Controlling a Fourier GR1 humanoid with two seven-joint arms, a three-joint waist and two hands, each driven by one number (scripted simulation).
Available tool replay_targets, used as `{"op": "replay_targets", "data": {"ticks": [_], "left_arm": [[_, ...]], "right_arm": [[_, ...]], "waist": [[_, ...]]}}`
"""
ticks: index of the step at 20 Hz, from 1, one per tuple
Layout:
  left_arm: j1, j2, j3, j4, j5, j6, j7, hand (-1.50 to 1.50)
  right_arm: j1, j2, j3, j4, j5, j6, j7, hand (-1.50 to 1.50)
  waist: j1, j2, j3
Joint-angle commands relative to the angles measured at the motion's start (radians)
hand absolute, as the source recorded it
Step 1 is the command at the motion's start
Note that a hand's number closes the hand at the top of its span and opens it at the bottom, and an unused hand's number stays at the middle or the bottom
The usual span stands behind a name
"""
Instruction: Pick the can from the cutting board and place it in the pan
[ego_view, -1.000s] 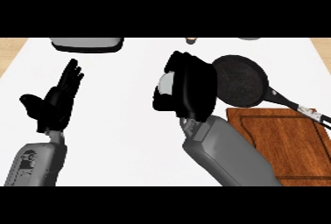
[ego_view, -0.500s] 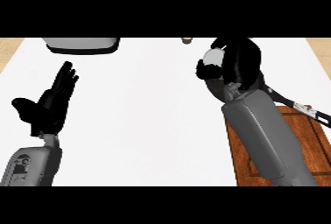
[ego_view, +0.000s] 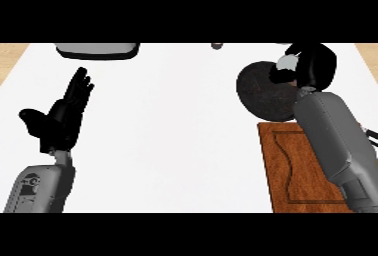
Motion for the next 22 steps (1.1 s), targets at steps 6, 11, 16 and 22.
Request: {"op": "replay_targets", "data": {"ticks": [6,11,16,22], "left_arm": [[0.027,-0.030,-0.027,-0.011,-0.013,0.004,-0.018,0.00],[-0.002,0.001,-0.002,-0.027,0.009,-0.018,0.000,0.00],[-0.027,-0.021,-0.016,0.011,-0.014,0.004,-0.002,0.00],[-0.017,-0.001,0.005,-0.009,0.003,-0.010,0.013,0.00]], "right_arm": [[-0.055,-0.020,-0.217,0.292,-0.221,-0.127,-0.325,1.50],[-0.077,0.007,-0.295,0.407,-0.346,0.113,-0.388,-1.50],[-0.064,-0.035,-0.346,0.489,-0.386,0.133,-0.574,-1.50],[-0.057,-0.002,-0.448,0.438,-0.486,0.003,-0.778,-1.50]], "waist": [[0.025,0.013,0.004],[0.032,0.013,0.004],[0.016,0.010,0.002],[0.010,0.003,0.002]]}}
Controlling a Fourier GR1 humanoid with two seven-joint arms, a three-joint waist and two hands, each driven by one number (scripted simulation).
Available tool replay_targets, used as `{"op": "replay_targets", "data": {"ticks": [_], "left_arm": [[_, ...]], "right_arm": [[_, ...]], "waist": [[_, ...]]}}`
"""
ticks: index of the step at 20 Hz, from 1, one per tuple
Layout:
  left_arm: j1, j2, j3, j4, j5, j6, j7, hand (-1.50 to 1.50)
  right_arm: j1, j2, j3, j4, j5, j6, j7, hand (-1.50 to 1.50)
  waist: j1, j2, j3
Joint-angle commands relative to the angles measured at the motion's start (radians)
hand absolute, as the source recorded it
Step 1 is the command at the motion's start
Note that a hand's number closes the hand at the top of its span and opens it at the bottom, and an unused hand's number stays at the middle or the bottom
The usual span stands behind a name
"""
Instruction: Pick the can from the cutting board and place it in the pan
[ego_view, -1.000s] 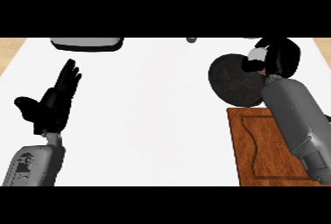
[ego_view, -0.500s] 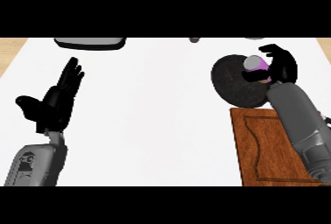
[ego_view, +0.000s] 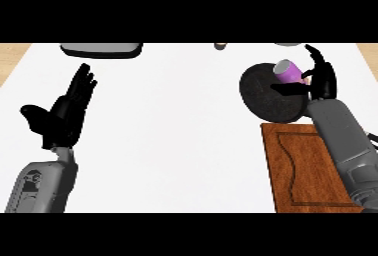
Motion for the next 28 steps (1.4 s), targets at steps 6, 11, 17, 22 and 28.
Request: {"op": "replay_targets", "data": {"ticks": [6,11,17,22,28], "left_arm": [[0.043,0.032,0.050,0.033,0.012,-0.013,-0.038,0.00],[0.130,-0.020,0.005,-0.055,-0.025,0.033,-0.031,0.00],[0.103,0.021,0.054,-0.055,0.007,0.023,0.025,0.00],[0.094,0.091,0.105,-0.066,0.047,-0.030,0.039,0.00],[0.077,0.029,0.071,0.022,0.016,-0.007,-0.046,0.00]], "right_arm": [[0.144,0.023,-0.152,-0.125,-0.231,0.108,-0.245,-1.50],[0.273,0.102,-0.086,-0.368,-0.291,0.304,-0.186,-1.50],[0.558,0.164,-0.027,-0.732,-0.335,0.398,-0.166,-1.50],[0.779,0.182,0.030,-1.103,-0.357,0.462,-0.035,-1.50],[1.068,0.272,0.152,-1.552,-0.286,0.451,0.175,-1.50]], "waist": [[-0.052,-0.010,0.006],[-0.078,-0.026,0.004],[-0.123,-0.040,0.003],[-0.111,-0.034,0.003],[-0.085,-0.017,0.003]]}}
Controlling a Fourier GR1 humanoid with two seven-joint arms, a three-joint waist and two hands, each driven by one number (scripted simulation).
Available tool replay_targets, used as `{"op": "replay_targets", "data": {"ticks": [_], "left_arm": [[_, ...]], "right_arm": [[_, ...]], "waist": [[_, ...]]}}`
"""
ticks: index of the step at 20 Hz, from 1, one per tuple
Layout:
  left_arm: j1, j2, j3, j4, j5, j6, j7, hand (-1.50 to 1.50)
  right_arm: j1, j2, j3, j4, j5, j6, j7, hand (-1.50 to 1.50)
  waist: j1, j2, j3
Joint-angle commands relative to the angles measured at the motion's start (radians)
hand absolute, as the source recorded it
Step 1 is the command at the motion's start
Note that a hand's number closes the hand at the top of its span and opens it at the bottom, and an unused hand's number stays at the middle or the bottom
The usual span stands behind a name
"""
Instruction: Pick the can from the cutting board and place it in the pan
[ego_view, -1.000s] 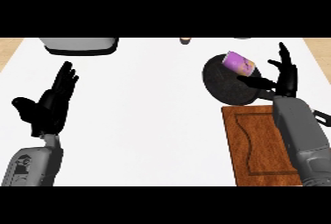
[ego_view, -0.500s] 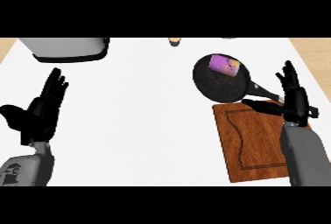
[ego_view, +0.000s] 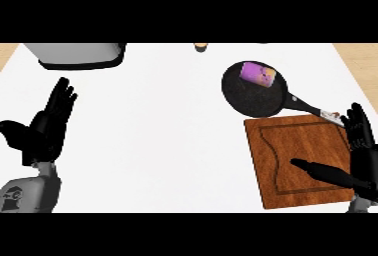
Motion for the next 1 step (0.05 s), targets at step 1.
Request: {"op": "replay_targets", "data": {"ticks": [1], "left_arm": [[-0.005,0.001,-0.012,-0.005,0.004,-0.024,-0.004,0.00]], "right_arm": [[0.179,0.040,0.062,-0.294,0.031,0.005,0.137,-1.50]], "waist": [[0.034,0.010,0.002]]}}
